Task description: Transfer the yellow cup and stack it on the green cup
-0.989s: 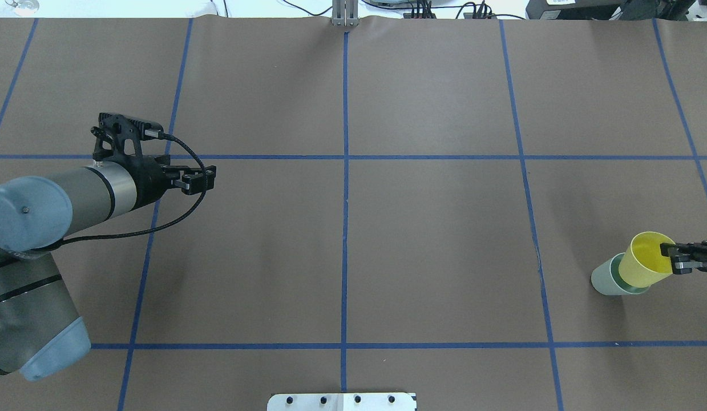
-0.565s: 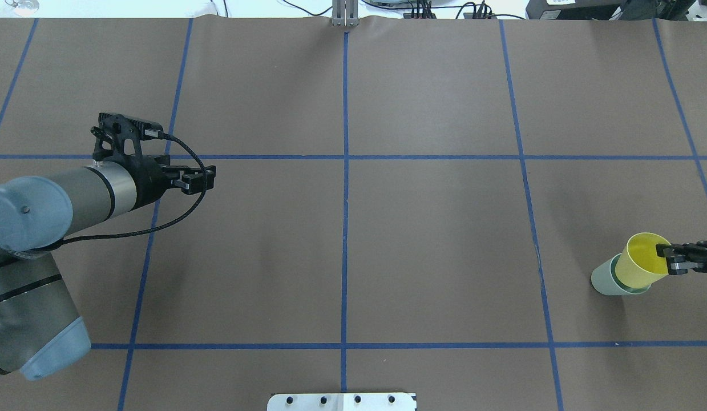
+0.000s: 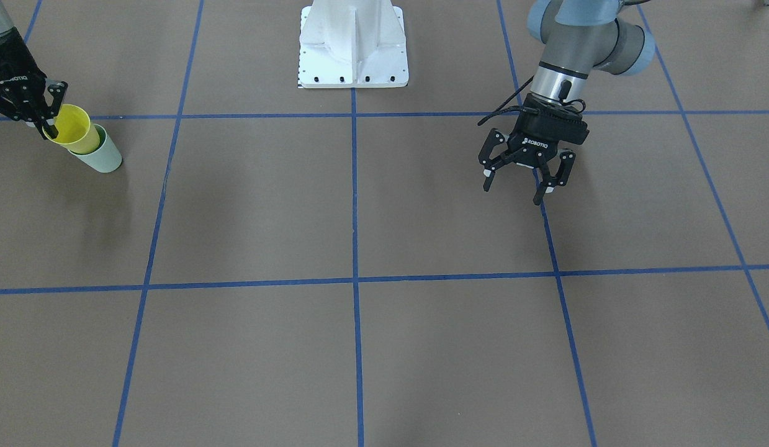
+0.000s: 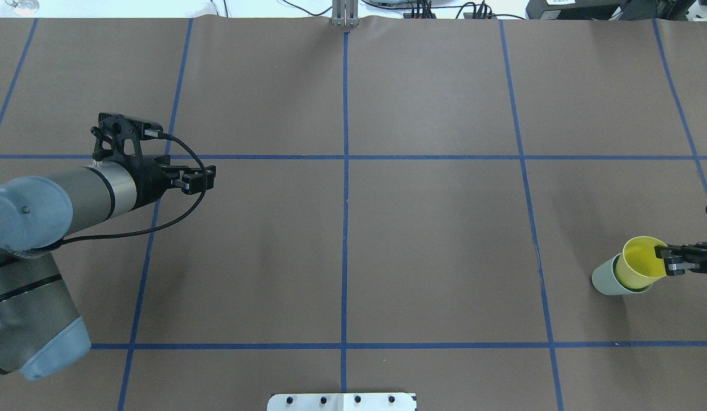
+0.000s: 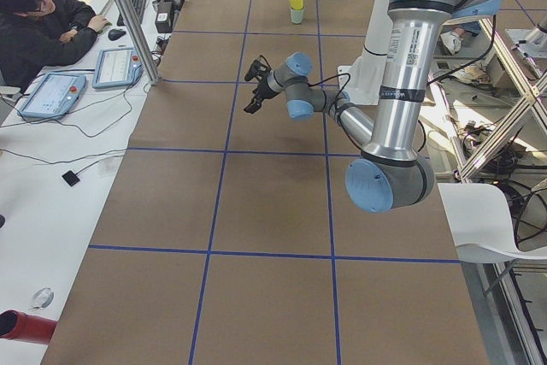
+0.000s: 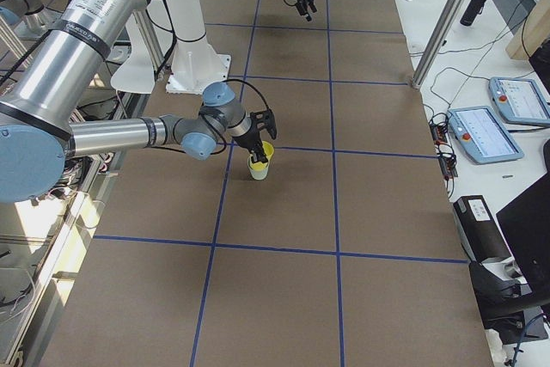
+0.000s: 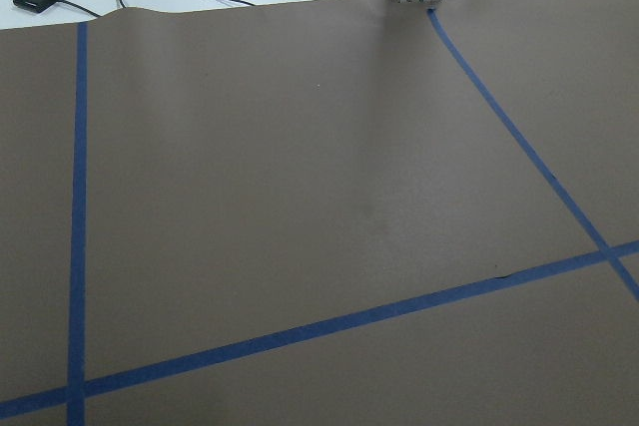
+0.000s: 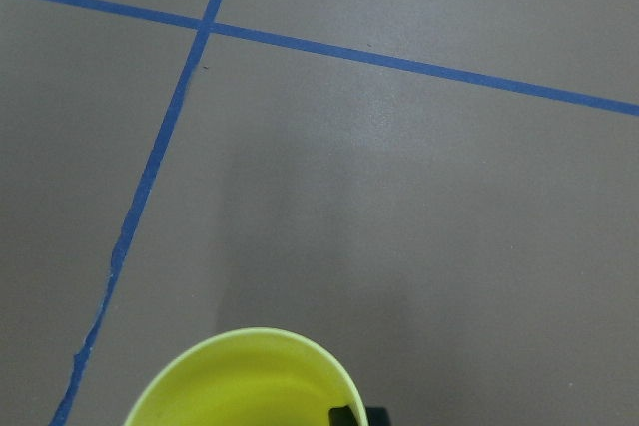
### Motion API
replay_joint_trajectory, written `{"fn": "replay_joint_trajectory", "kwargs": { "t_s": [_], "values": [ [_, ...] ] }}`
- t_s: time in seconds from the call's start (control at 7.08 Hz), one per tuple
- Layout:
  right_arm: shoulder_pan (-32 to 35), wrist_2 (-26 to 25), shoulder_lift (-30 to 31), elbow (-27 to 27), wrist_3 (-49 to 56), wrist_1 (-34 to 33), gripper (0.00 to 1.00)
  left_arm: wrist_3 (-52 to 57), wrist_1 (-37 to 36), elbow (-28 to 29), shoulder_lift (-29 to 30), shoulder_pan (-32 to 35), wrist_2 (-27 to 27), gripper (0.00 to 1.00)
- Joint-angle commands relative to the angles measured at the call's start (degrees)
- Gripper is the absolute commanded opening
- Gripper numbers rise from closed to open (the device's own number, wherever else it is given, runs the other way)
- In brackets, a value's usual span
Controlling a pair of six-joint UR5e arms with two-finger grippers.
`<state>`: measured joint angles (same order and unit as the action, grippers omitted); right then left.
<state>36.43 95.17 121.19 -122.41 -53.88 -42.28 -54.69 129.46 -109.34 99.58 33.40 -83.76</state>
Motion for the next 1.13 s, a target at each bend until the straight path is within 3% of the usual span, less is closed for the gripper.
{"fn": "replay_joint_trajectory", "kwargs": {
  "t_s": [0.0,0.28,0.42,0.57,0.71,0.99],
  "values": [
    [-0.13,0.89,-0.61,0.42,-0.17,0.09,1.00,-0.07,0.00,0.00,0.00,0.09,0.00,1.00],
    [0.22,2.12,-0.78,0.24,-0.35,0.18,1.00,-0.24,0.00,0.00,0.00,0.61,-1.30,1.00],
    [1.53,3.08,-0.70,0.24,-0.18,-0.35,1.00,0.28,-1.05,0.26,-0.09,5.14,-7.67,1.00],
    [5.46,9.10,-1.39,1.28,0.96,-0.79,1.00,1.76,-2.10,2.09,-0.44,11.10,-16.87,1.00],
    [11.59,13.59,-4.44,2.51,6.54,-4.18,1.00,7.87,-2.63,4.37,-0.44,15.86,-21.05,1.00],
    [21.19,17.93,-11.30,5.32,24.34,-16.90,1.00,26.20,-16.00,6.50,0.43,26.40,-27.92,1.00]
  ]
}}
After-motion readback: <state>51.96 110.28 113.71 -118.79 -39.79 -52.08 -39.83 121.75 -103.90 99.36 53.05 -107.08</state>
